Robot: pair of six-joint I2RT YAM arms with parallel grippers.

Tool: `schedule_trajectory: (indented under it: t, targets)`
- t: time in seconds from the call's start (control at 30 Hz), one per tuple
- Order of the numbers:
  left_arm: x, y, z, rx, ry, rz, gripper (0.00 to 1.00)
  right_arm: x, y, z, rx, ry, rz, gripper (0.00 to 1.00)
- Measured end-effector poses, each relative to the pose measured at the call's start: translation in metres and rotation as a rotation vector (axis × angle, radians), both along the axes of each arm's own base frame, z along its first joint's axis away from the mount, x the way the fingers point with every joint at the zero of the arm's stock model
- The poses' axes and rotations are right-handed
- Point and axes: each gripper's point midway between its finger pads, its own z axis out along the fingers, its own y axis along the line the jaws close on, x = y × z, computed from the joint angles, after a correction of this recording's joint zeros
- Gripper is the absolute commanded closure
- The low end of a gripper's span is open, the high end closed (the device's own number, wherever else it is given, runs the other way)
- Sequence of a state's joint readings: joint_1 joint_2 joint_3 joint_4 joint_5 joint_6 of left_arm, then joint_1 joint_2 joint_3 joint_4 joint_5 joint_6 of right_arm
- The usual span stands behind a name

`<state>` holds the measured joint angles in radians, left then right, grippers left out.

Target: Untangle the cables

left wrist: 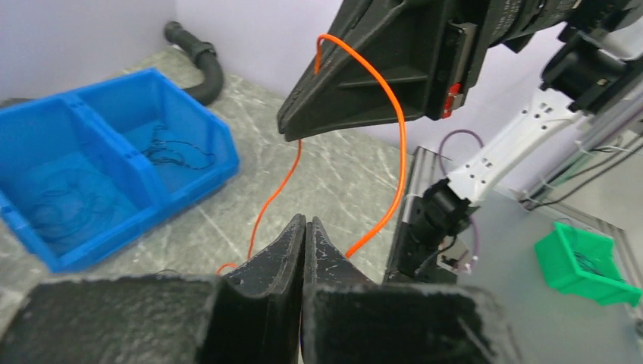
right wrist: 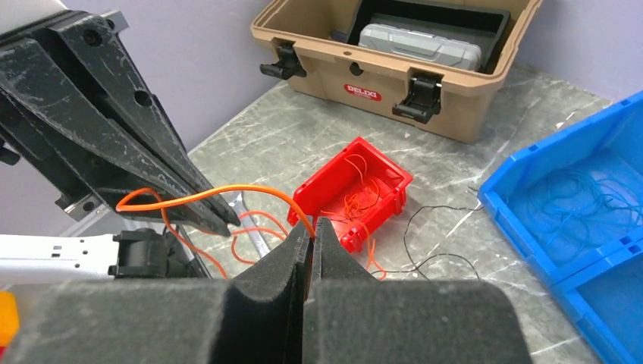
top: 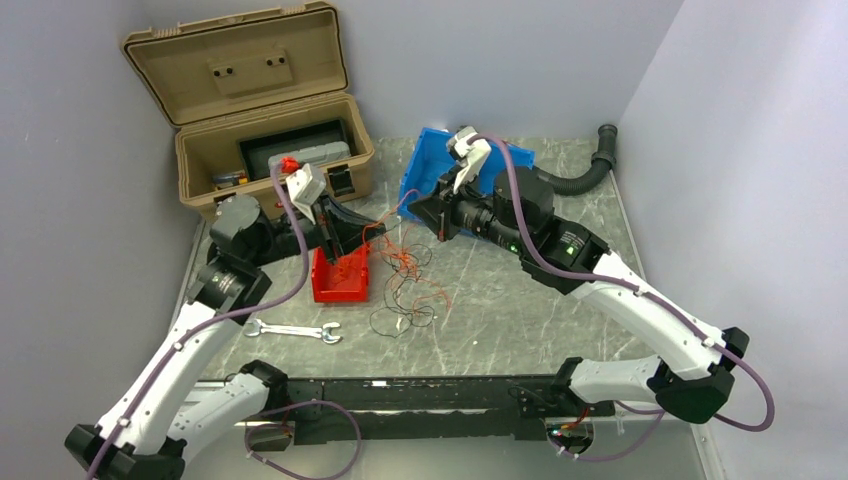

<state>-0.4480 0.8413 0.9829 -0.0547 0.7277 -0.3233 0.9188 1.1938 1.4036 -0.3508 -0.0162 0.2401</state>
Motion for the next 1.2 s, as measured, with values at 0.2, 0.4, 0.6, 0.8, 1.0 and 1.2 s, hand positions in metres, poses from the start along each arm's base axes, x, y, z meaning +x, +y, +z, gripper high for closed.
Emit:
schedule_trajectory:
  t: [0.2, 0.4, 0.6, 0.8, 1.0, 1.2]
  targets:
    - [0.004, -0.014, -0.013, 0.001, 0.040, -0.088, 0.63, 0.000, 0.001, -0.001, 0.023, 0.025, 0.008, 1.00]
    - [0.014, -0.022, -0.024, 0.008, 0.065, -0.104, 0.48, -0.004, 0.008, 0.000, 0.047, 0.053, 0.050, 1.00]
    - [0.016, -0.033, -0.035, 0.025, 0.097, -0.132, 0.47, -0.009, 0.016, 0.000, 0.075, 0.083, 0.101, 1.00]
    - [0.019, -0.044, -0.037, 0.036, 0.109, -0.157, 1.00, -0.013, 0.021, 0.004, 0.101, 0.096, 0.136, 0.99]
    - [0.021, -0.044, -0.034, 0.037, 0.093, -0.147, 1.00, -0.011, 0.018, 0.005, 0.115, 0.098, 0.127, 0.38]
    - [0.022, -0.044, -0.028, 0.032, 0.085, -0.141, 1.00, -0.007, -0.017, -0.044, 0.056, 0.111, 0.017, 0.36]
